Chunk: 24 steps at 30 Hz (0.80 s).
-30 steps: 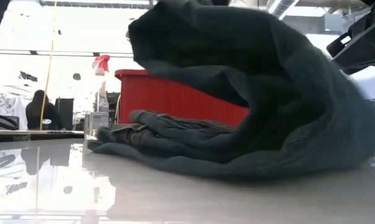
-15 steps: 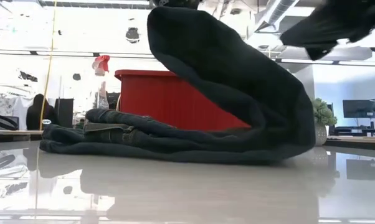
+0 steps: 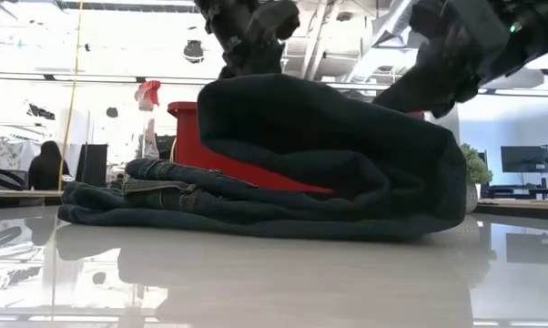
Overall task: Fold Laundry from Bin
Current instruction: Fold the dark blue pants
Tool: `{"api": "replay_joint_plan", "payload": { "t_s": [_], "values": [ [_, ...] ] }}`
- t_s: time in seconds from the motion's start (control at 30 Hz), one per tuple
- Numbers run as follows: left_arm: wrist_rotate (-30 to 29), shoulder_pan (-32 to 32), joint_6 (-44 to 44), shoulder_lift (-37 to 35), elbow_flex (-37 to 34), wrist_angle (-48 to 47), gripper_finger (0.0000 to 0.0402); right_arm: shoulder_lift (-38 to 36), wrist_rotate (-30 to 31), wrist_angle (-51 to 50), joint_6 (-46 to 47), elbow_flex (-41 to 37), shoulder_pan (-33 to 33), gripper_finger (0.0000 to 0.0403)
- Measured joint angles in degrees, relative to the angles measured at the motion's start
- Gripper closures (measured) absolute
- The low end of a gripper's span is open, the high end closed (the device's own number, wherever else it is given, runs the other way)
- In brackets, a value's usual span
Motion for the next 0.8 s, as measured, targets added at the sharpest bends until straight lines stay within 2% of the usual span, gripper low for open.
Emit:
{"api": "replay_joint_plan", "payload": {
  "t_s": [0.1, 0.2, 0.43, 0.57, 0.67, 0.8],
  "values": [
    [2.08, 1.06, -2.57, 0.04, -0.51, -0.05, 0.0376, 0.83, -0.23, 0.77, 0.07, 0.0, 0.26, 0.0374],
    [5.47, 1.97, -3.42, 0.04, -0.51, 0.03, 0.0338, 0.97, -0.27, 1.1, 0.19, 0.0, 0.99, 0.0374],
    [5.14, 3.82, -13.67, 0.04, -0.51, -8.08, 0.0217, 0.95, -0.29, 0.76, 0.15, 0.0, 2.57, 0.0376],
    [5.94, 4.39, -17.22, 0.02, -1.29, -8.09, 0.0157, 0.95, -0.4, 0.03, -0.42, 0.0, 3.27, 0.0373],
    [6.15, 4.68, -20.18, 0.02, -3.1, -8.13, 0.0127, 0.95, -0.42, -1.09, -0.46, 0.0, 3.77, 0.0374],
    [7.43, 4.79, -23.98, 0.08, -7.28, -4.37, 0.011, 0.95, -0.42, -2.22, -0.52, 0.0, 4.53, 0.0375]
  ]
}}
